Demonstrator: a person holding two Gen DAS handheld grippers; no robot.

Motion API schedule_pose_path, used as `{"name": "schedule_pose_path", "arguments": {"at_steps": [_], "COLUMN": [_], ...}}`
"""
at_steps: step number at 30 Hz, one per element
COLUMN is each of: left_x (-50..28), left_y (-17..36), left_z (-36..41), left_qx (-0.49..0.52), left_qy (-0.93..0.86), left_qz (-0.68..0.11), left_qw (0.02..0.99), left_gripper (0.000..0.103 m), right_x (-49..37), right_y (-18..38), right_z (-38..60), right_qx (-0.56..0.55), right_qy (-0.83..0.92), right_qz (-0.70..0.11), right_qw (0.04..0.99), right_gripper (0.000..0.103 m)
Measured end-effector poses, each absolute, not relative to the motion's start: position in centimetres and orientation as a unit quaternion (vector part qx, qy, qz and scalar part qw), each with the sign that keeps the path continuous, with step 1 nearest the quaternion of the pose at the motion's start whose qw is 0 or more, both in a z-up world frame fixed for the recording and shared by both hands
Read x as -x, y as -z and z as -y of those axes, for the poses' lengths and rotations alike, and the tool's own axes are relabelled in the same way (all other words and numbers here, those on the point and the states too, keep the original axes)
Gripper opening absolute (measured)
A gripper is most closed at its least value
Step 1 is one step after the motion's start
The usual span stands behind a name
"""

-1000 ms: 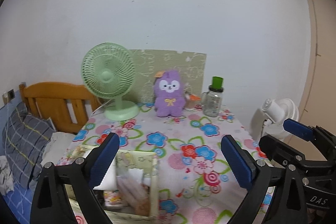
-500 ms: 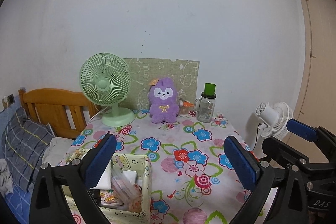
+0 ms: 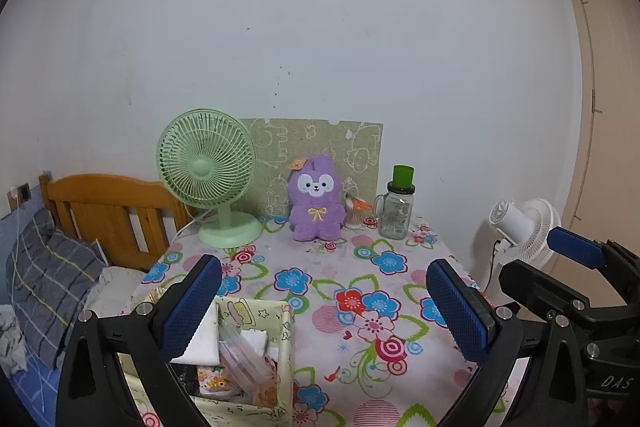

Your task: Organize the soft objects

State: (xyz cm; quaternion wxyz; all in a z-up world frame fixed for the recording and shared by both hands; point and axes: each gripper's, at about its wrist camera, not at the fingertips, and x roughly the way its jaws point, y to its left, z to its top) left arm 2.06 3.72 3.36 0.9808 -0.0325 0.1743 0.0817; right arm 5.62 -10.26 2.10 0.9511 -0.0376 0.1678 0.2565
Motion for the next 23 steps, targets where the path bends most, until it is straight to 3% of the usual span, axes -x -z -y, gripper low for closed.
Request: {"name": "schedule_pose_path", "arguments": {"at_steps": [23], "left_x": [-1.87], "left_y": [-3.75], "left_z": [-3.59], "left_qx": [0.029], "left_qy": [-0.073], "left_qz": [-0.173], "left_qw": [0.982], "left_gripper": [0.103], "right_x": [-5.45], "right_y": [-2.54], "right_z": [10.48], "right_qx": [0.039], "right_qy": [-0.256], "right_qz": [-0.164], "right_qw": [0.952], "right_gripper": [0.09]}}
